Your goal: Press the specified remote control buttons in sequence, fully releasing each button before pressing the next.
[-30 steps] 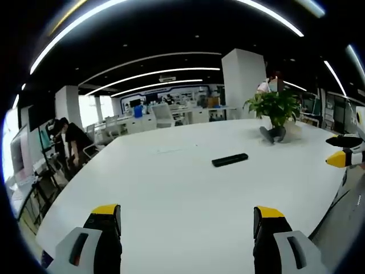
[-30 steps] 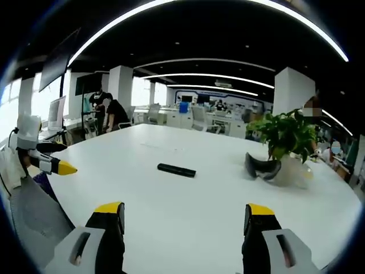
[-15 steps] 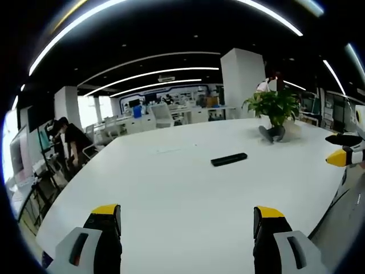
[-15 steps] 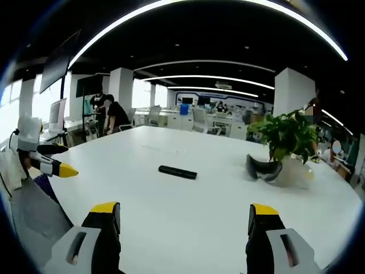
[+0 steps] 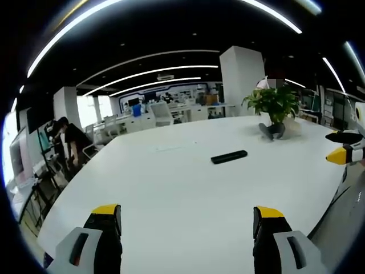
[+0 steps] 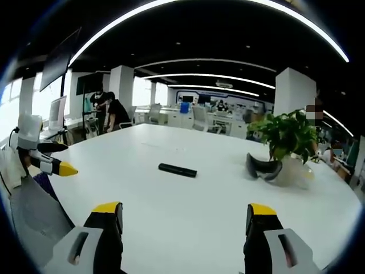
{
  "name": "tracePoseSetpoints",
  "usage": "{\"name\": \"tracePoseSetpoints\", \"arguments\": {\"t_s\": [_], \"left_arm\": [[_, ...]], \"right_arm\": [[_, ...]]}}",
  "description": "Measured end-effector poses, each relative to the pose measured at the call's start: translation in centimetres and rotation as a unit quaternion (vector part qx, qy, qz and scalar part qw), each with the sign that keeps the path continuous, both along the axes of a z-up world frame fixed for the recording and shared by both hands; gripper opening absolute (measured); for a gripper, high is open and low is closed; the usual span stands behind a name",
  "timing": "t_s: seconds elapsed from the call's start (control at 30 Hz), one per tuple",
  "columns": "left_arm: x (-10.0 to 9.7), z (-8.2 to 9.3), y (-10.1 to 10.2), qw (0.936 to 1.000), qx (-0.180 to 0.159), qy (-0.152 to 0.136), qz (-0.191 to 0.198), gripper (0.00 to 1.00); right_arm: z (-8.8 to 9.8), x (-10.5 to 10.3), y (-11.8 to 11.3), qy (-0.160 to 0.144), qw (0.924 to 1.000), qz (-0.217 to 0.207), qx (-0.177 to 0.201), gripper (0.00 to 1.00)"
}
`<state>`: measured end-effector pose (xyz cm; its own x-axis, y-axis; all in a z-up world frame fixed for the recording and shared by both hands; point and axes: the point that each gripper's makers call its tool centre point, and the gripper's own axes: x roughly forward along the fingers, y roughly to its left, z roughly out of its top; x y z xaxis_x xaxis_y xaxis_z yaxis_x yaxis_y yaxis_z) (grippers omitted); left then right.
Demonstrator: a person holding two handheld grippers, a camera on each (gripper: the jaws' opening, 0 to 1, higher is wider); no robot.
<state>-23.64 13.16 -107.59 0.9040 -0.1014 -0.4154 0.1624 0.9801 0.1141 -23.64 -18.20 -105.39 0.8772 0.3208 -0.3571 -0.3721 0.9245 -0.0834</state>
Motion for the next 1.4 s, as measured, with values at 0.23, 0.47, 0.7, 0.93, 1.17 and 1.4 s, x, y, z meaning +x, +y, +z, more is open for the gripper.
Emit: {"name": "tracePoseSetpoints", "arguments": {"t_s": [0.23,0.47,0.7,0.93,1.17,1.4], "left_arm": [[0.0,0.0,0.1,1.0,0.0,-0.001,0.001,0.99],[0.0,0.0,0.0,1.0,0.003,0.0,-0.001,0.99],[0.1,0.5,0.3,0.9999,0.002,-0.012,0.005,0.99],[0.2,0.7,0.2,0.9999,0.009,-0.011,0.002,0.99],[1.4,1.6,0.0,0.9997,0.013,-0.018,-0.008,0.99],[2.9,2.1,-0.3,0.9993,0.021,-0.015,-0.028,0.99]], "right_arm": [[0.0,0.0,0.1,0.0,1.0,0.001,0.0,0.88],[0.0,-0.1,0.1,0.001,1.0,0.002,-0.002,0.88],[0.1,-0.1,0.1,0.0,1.0,0.003,0.003,0.87],[0.0,-0.1,0.1,0.001,1.0,0.003,0.005,0.86],[-0.1,-0.2,0.2,0.006,0.9999,0.008,0.003,0.86],[-0.3,-0.1,0.1,0.009,1.0,0.005,0.0,0.86]]}}
